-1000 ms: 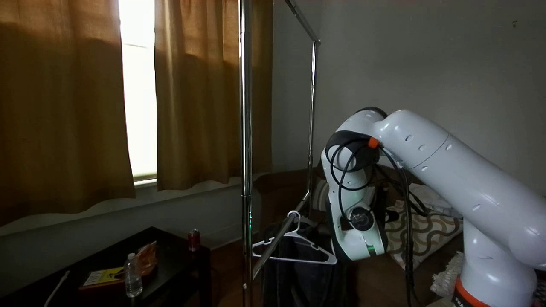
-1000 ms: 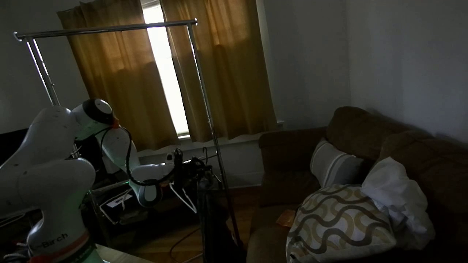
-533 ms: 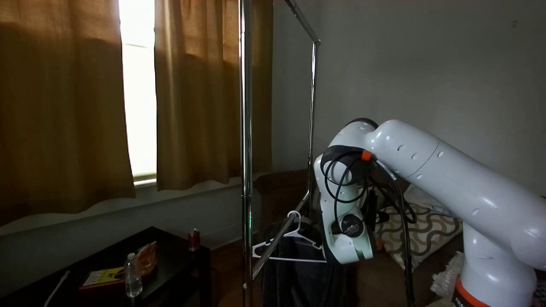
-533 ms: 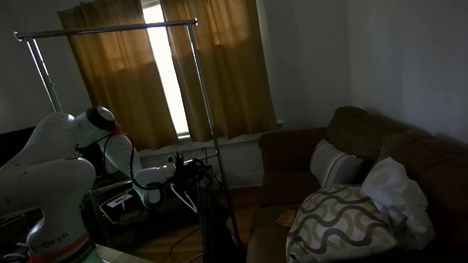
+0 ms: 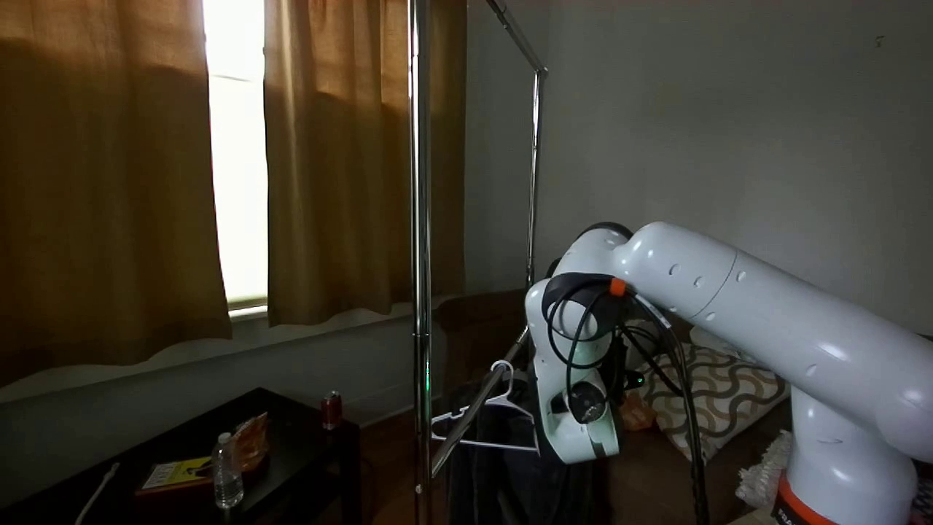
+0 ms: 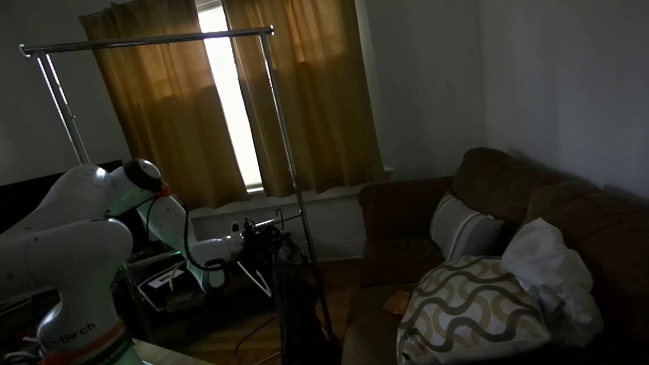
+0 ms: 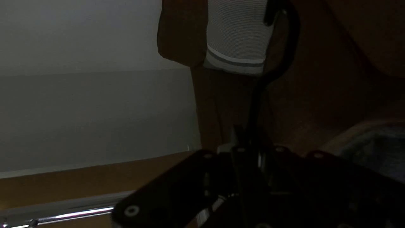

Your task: Put the coat hanger on the bottom rack

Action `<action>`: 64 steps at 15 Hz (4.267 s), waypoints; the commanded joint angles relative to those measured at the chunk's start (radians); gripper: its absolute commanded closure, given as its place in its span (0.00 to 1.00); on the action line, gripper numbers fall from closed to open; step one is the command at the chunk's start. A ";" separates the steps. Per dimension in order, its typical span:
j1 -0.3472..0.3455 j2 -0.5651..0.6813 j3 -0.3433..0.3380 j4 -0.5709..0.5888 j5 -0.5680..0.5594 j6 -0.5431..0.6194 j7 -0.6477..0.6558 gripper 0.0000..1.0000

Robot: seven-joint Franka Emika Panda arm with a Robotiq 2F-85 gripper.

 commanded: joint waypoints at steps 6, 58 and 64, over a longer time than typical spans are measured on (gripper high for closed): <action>0.021 0.071 0.012 0.110 -0.025 0.010 -0.029 0.98; -0.438 -0.716 0.441 -0.341 -0.213 -0.554 0.011 0.00; -0.553 -0.961 0.535 -0.445 -0.272 -0.732 0.120 0.00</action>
